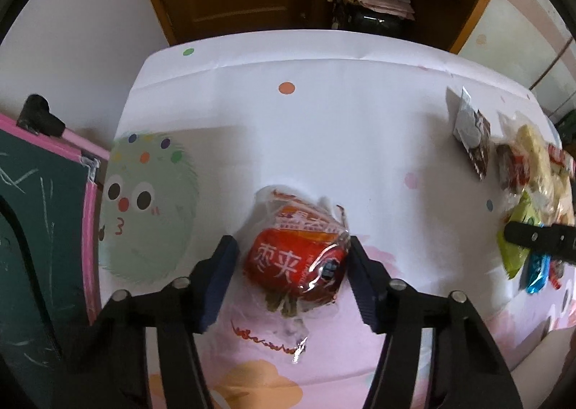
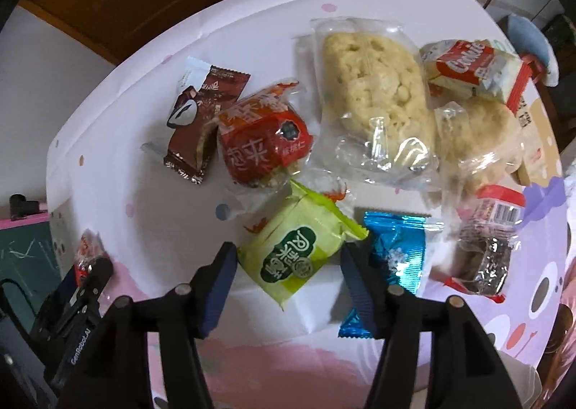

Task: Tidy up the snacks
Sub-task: 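Grasp the red candy with the left gripper while the right grasps the green packet, then carry both snacks over the white tray and release them inside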

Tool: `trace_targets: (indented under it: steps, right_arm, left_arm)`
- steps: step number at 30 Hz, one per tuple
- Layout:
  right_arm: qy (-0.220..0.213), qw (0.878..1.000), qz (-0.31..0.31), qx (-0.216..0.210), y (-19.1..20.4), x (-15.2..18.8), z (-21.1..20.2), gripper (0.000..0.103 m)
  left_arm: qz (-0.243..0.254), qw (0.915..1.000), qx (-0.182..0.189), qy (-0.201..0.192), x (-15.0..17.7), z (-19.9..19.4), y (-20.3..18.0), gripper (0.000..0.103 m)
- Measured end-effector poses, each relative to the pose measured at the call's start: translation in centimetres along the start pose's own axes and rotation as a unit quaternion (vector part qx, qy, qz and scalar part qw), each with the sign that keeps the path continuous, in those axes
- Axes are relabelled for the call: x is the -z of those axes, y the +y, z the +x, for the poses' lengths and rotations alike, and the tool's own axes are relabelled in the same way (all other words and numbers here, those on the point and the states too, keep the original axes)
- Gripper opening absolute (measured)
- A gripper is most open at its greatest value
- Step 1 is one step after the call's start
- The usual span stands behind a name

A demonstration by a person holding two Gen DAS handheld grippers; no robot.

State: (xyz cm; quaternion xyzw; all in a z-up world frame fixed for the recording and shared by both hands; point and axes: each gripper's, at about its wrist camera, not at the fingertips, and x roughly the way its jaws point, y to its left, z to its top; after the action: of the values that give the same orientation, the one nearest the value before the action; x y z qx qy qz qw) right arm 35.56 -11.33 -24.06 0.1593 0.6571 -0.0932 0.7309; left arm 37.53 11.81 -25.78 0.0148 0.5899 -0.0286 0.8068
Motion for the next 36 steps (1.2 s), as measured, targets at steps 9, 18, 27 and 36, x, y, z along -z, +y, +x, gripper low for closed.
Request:
trace_targets:
  steps: [9, 18, 27, 36]
  right_arm:
    - [-0.010, 0.997, -0.010, -0.078, -3.0, 1.6, -2.4, 0.044]
    - [-0.084, 0.963, -0.055, -0.248, -7.2, 6.8, -13.8, 0.044]
    - [-0.260, 0.920, -0.212, -0.204, -12.2, 21.0, -26.3, 0.044]
    - [-0.290, 0.911, -0.249, -0.152, -17.2, 29.9, -25.8, 0.044]
  left_arm:
    - [-0.026, 0.9994, 0.023, 0.007, 2.1, -2.2, -0.4, 0.053]
    - [-0.007, 0.9919, 0.097, -0.082, 5.8, -15.5, -2.5, 0.053]
    - [0.034, 0.9687, 0.178, -0.170, 16.1, -28.7, -7.6, 0.053]
    - [0.032, 0.9700, 0.148, -0.190, 25.2, -30.3, -12.5, 0.053]
